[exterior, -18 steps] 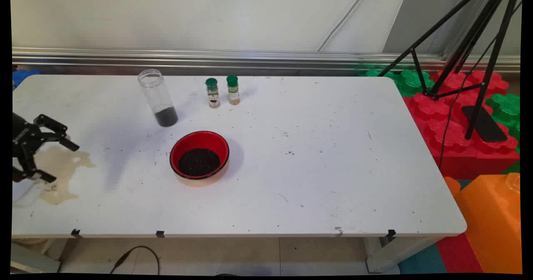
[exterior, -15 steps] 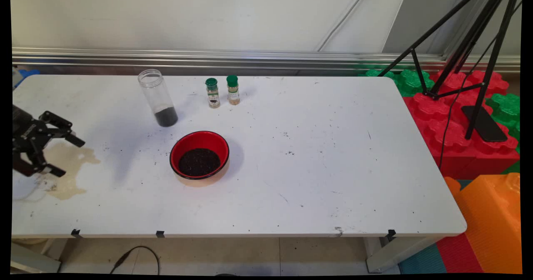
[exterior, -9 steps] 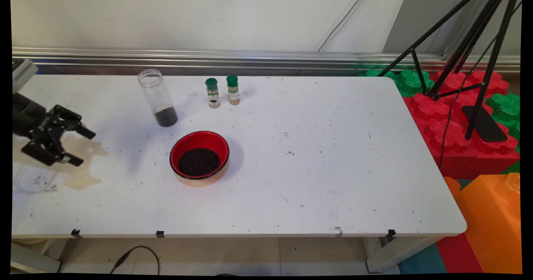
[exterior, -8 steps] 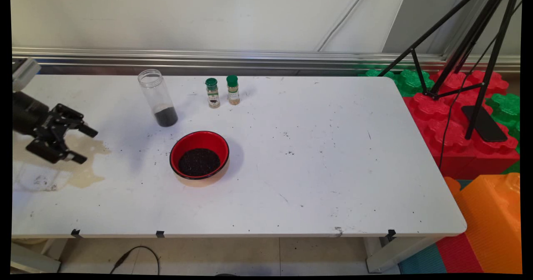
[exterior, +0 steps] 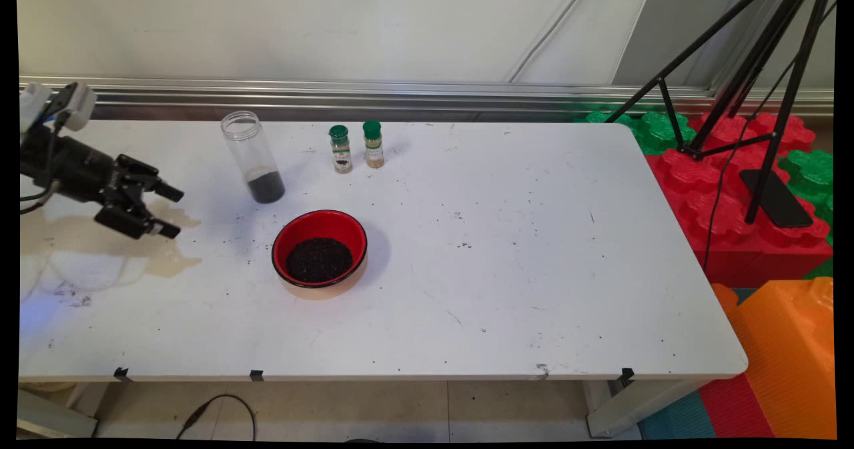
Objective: Pick up the black seasoning powder from the table
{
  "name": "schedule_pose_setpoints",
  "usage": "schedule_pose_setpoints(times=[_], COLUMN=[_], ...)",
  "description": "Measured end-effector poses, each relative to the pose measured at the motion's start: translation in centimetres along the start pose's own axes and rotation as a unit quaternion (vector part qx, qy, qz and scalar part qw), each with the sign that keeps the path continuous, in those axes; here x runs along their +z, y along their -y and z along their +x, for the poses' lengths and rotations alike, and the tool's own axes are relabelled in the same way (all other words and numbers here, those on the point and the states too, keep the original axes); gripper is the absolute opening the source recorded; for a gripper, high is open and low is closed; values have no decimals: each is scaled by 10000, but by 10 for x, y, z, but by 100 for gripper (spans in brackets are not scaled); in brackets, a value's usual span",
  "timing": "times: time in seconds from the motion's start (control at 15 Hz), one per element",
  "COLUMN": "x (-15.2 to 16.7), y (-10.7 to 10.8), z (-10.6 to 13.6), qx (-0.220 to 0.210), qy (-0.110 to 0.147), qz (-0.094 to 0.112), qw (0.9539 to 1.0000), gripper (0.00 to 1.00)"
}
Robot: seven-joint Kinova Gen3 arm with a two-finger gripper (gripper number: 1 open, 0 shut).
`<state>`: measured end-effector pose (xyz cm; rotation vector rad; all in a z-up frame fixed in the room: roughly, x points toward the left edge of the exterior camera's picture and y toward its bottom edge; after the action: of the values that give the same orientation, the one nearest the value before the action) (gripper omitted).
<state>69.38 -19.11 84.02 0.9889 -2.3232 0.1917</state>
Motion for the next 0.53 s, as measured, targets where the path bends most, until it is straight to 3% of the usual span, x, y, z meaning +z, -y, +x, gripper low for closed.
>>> schedule_pose_setpoints(times=[0.53], x=[32], y=[13], z=[9], qx=[-209], qy=[-500], qz=[519], qw=[9972], gripper=[100])
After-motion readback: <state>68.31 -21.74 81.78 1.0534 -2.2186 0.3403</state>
